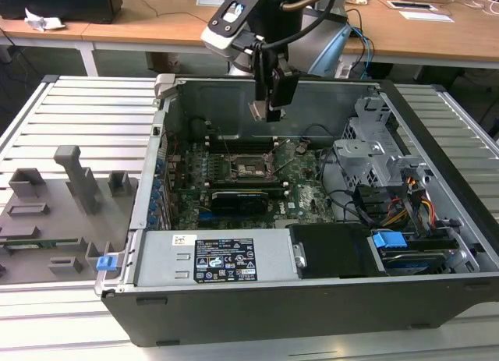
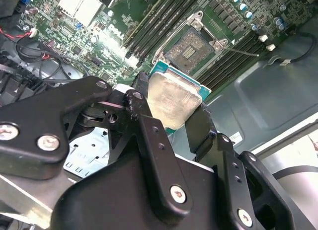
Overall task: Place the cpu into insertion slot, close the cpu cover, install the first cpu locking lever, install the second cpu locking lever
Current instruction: 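Place the cpu into insertion slot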
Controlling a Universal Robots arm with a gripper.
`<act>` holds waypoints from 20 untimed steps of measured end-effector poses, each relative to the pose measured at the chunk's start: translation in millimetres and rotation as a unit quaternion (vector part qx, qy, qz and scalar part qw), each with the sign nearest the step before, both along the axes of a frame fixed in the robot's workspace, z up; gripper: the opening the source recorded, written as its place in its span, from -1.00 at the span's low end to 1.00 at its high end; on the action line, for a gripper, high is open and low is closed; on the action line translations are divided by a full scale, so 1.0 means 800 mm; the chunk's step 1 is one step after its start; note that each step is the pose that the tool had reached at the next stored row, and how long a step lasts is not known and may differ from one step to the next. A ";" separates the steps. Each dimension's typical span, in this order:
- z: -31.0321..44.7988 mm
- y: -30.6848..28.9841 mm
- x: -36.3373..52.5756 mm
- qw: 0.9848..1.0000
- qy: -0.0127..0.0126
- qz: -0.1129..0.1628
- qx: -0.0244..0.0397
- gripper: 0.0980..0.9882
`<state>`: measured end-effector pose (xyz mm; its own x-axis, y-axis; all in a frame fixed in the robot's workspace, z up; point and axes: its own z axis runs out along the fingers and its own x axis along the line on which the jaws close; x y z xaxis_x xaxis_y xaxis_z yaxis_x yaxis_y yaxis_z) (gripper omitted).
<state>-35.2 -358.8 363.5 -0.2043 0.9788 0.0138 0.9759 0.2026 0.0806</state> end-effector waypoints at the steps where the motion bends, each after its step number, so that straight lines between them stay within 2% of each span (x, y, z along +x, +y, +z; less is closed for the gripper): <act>1: -0.0012 0.0002 0.000 1.000 0.000 0.000 0.000 -0.01; 6: -0.0111 0.0017 0.000 1.000 0.001 -0.004 0.000 -0.01; 9: -0.0148 0.0017 0.000 1.000 0.001 -0.028 0.000 -0.01; 13: -0.0227 0.0021 0.000 0.998 0.001 -0.058 0.000 -0.01; 20: -0.0430 0.0066 0.000 0.998 0.002 -0.060 0.000 -0.01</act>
<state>-35.4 -353.5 329.2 -0.0859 0.9962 0.0143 0.9934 0.0845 0.0771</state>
